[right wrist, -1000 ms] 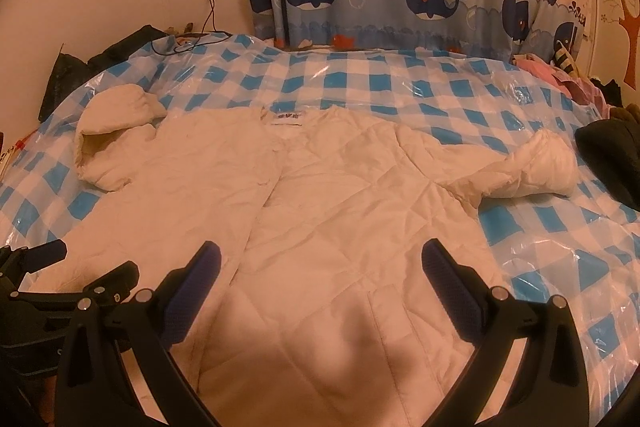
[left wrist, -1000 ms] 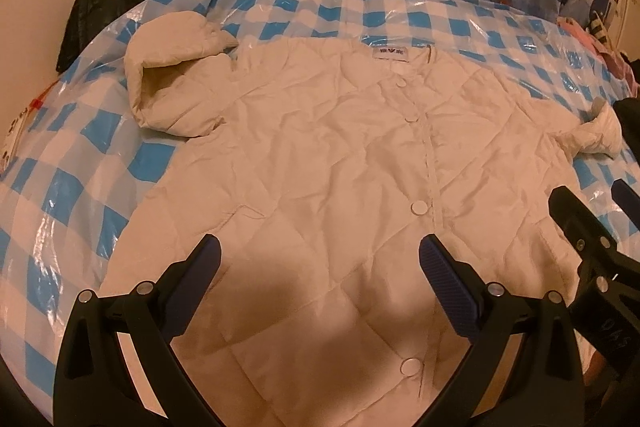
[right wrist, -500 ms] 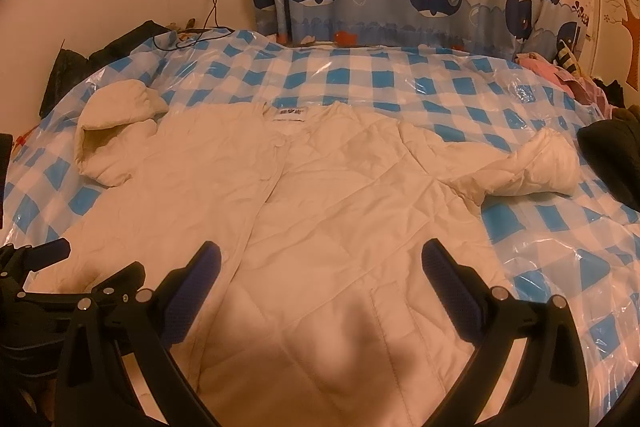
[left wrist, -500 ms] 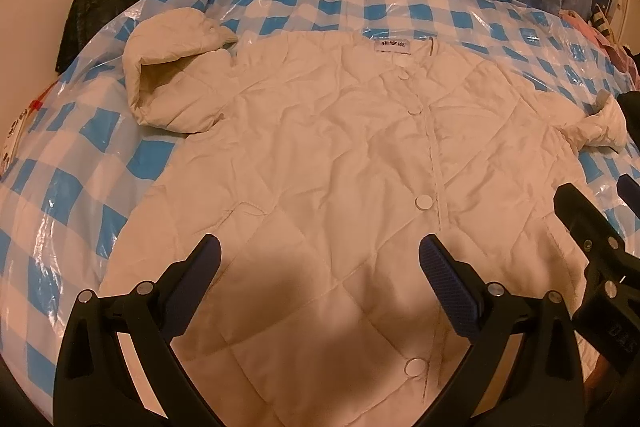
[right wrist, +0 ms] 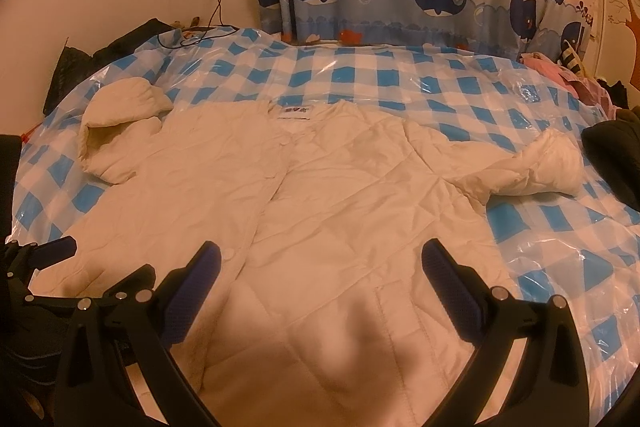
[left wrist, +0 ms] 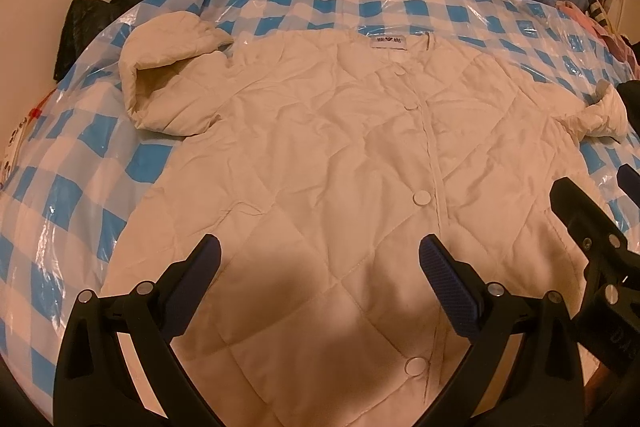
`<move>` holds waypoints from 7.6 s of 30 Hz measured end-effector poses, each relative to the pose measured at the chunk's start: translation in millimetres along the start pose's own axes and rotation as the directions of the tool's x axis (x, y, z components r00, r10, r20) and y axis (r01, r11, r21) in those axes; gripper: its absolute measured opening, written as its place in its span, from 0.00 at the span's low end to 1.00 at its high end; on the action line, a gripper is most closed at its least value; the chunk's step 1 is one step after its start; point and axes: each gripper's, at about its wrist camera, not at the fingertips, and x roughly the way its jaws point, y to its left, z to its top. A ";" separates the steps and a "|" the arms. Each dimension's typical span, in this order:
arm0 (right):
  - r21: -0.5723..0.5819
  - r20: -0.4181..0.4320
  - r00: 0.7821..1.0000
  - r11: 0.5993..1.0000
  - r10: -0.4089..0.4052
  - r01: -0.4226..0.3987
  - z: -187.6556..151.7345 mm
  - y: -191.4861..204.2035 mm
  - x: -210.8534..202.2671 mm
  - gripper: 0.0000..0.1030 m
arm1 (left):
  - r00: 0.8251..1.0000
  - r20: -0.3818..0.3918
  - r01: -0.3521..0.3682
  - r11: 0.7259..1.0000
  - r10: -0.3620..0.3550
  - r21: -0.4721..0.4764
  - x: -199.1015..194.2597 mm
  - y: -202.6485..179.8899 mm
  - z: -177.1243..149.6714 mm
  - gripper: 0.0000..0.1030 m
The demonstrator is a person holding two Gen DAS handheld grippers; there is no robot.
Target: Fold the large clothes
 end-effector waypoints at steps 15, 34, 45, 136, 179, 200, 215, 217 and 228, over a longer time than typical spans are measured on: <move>-0.005 -0.003 1.000 1.000 0.001 -0.001 0.7 1.2 -0.2 0.94 | 1.000 0.000 -0.001 1.000 0.001 0.000 -0.2 -0.6 0.2 0.93; 0.411 0.020 0.991 0.903 0.131 -0.128 64.4 -258.6 -12.9 0.94 | 1.000 -0.020 0.003 1.000 -0.004 -0.024 12.2 4.3 7.9 0.93; 0.147 -0.424 0.851 0.903 -0.311 0.403 210.3 -362.1 144.3 0.94 | 0.998 -0.044 -0.044 0.998 0.046 0.047 27.8 -10.4 2.9 0.93; 0.548 0.332 0.940 0.795 0.078 -0.260 155.3 -509.0 -46.5 0.17 | 0.993 -0.028 0.109 0.983 -0.114 -0.145 40.3 13.5 2.7 0.93; 0.655 0.377 0.923 0.680 0.083 -0.329 141.1 -467.4 4.1 0.18 | 0.985 -0.056 0.140 0.947 -0.162 -0.288 44.5 45.8 1.3 0.93; 0.254 0.227 0.832 0.794 0.506 -0.552 234.1 -94.9 81.4 0.18 | 0.996 0.036 0.090 0.900 -0.082 -0.427 3.9 130.7 9.7 0.93; -0.025 -0.098 0.912 0.915 0.399 -0.403 124.3 59.7 179.9 0.18 | 0.991 0.044 0.134 0.861 -0.129 -0.490 1.2 158.8 4.0 0.93; -0.092 -0.154 0.914 0.916 0.375 -0.391 110.4 76.7 186.4 0.22 | 0.990 0.044 0.141 0.859 -0.137 -0.492 1.8 158.8 4.1 0.93; -0.093 -0.119 0.868 0.865 0.483 -0.494 105.4 98.0 157.2 0.70 | 0.985 0.044 0.166 0.850 -0.167 -0.500 4.3 161.3 2.2 0.93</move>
